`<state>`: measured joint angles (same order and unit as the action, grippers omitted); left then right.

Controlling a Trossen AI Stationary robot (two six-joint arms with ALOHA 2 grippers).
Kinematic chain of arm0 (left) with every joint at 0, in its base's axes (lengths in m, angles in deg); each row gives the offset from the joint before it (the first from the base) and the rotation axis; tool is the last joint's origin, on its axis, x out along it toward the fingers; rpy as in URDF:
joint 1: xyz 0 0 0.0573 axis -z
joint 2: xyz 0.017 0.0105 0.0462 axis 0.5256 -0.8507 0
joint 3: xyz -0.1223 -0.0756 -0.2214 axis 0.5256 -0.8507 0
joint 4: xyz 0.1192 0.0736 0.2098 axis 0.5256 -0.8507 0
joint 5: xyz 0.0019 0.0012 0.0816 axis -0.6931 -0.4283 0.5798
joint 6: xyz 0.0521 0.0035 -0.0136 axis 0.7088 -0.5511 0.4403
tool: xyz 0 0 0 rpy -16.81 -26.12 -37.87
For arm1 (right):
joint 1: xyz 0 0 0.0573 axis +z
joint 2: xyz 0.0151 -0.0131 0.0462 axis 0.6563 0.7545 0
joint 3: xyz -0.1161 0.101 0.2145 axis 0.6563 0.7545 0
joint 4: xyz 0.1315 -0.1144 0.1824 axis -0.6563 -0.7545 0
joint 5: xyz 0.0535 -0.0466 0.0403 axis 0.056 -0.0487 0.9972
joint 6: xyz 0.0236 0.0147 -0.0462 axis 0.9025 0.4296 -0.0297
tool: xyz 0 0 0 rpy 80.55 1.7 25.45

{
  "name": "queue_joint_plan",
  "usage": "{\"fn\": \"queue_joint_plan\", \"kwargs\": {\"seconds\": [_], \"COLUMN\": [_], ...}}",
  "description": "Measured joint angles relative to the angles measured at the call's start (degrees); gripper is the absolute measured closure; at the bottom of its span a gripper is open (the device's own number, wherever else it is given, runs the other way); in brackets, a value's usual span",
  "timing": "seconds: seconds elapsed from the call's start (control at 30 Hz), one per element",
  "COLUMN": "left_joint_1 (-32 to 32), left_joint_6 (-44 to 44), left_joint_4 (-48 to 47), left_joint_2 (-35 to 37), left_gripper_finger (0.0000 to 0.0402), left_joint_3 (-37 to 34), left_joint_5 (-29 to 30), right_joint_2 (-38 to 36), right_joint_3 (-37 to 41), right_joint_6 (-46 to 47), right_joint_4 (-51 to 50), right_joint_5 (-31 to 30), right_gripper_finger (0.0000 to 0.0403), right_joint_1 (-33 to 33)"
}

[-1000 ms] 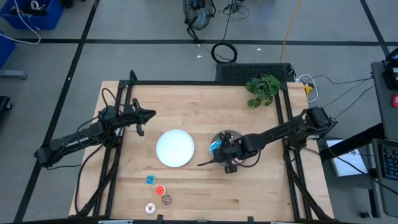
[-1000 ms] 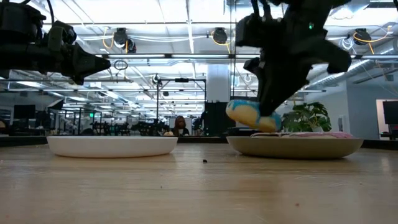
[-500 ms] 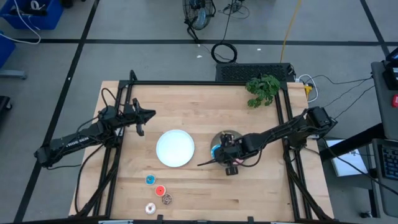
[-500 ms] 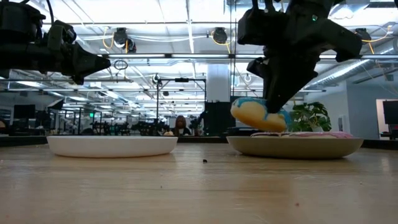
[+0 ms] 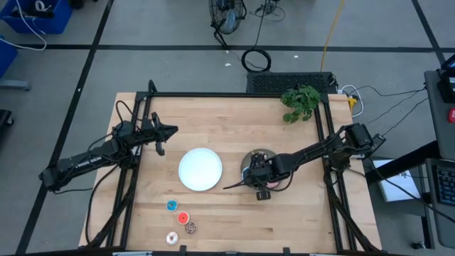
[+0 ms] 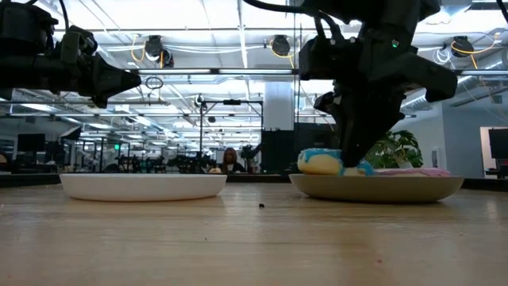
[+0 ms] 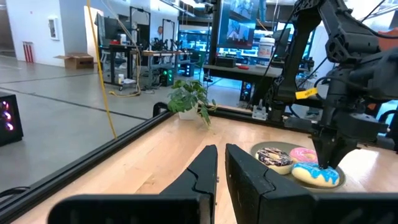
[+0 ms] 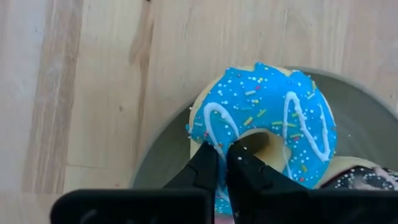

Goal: Pick & Place donuts
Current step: Put the large blue donut on the gray plate, then put the small blue donut on the white plate

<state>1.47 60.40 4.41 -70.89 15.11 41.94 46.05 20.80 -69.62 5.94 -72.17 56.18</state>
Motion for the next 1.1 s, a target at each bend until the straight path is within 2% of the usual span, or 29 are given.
{"fn": "queue_joint_plan", "kwargs": {"seconds": [0.17, 0.5, 0.7, 0.93, 1.1], "left_joint_1": [0.02, 0.02, 0.01, 0.02, 0.02], "left_joint_6": [0.02, 0.06, 0.02, 0.02, 0.0], "left_joint_4": [0.04, 0.04, 0.02, -0.11, -0.27], "left_joint_2": [-0.01, -0.02, -0.01, -0.02, -0.01], "left_gripper_finger": [0.0364, 0.0364, 0.0364, 0.0364, 0.0364], "left_joint_3": [0.0, 0.0, 0.0, 0.0, 0.0], "left_joint_5": [0.0, 0.0, 0.0, 0.0, 0.0], "right_joint_2": [-0.06, -0.06, -1.84, -8.62, -15.63], "right_joint_3": [0.0, 0.0, 0.0, 0.0, 0.0], "right_joint_6": [0.0, 1.33, 2.8, 3.39, 0.68], "right_joint_4": [0.18, -0.44, -2.12, -0.29, 6.45], "right_joint_5": [-0.05, -0.09, -0.11, -0.15, -0.48], "right_gripper_finger": [0.0368, 0.0269, 0.0232, 0.0226, 0.0268], "right_joint_1": [-0.18, -0.23, -0.31, -0.31, 0.6]}}
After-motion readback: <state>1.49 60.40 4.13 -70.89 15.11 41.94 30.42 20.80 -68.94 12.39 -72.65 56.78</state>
